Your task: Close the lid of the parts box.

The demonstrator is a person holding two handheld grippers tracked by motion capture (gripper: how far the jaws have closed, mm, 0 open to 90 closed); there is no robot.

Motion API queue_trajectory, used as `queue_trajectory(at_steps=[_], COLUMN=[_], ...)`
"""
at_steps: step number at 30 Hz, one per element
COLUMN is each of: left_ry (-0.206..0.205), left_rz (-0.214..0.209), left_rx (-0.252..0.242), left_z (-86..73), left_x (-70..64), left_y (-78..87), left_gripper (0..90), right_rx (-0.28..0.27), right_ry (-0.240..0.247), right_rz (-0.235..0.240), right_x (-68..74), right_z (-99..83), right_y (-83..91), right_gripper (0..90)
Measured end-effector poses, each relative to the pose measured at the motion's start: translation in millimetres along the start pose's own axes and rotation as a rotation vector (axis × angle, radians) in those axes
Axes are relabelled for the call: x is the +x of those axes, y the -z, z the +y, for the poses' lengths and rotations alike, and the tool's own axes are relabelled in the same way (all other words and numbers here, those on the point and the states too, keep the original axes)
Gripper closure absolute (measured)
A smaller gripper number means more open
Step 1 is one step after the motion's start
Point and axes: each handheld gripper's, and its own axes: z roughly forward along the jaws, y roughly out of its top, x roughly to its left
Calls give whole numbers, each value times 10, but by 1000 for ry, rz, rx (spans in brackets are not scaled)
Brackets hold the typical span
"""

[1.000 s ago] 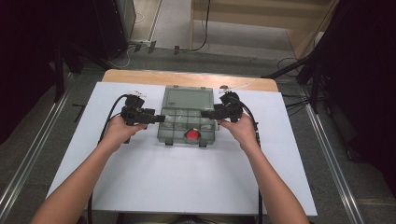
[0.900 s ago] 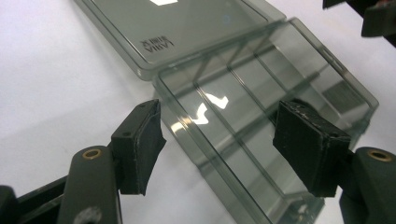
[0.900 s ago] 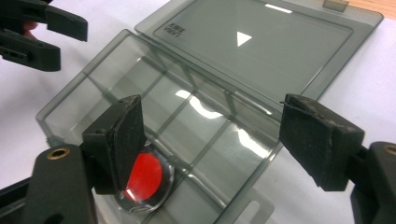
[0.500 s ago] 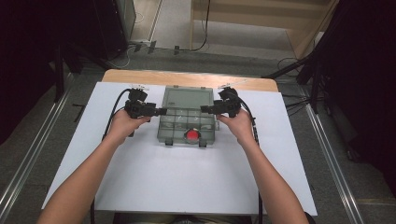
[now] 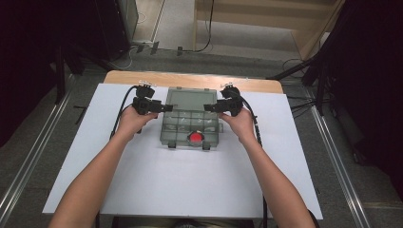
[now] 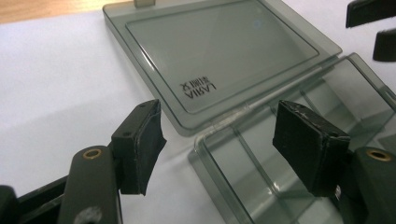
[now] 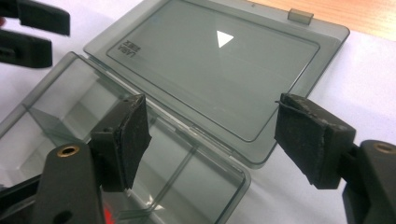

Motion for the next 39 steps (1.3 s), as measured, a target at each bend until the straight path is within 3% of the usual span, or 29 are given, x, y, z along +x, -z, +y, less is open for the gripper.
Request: queue_trajectory(at_steps=[5, 8, 11, 15, 25, 30, 39], left_ry=[33, 25, 31, 42, 46, 75, 83], left_rz=[3, 30, 44, 55, 82, 86, 80], left_rx=[13, 15, 12, -1, 15, 19, 39], left_z=[84, 125, 165, 201, 209, 180, 137], left_x=[45, 51, 63, 61, 74, 99, 116], left_y=[-54, -95, -137, -188, -355, -439, -536], left_gripper=[322, 322, 323, 323, 323, 323, 323], right_rx=[10, 24, 19, 40, 18, 43, 48], right_ry=[-18, -21, -54, -53, -103, -129, -164], right_rz=[-27, -56, -60, -96, -166, -178, -183], right_x=[-29, -47, -64, -53, -62, -85, -94], right_z=[39, 81, 117, 150, 154, 133, 82], right_y=[-64, -110, -163, -252, -313, -364, -430], right_gripper=[278, 281, 283, 282, 288, 290, 299])
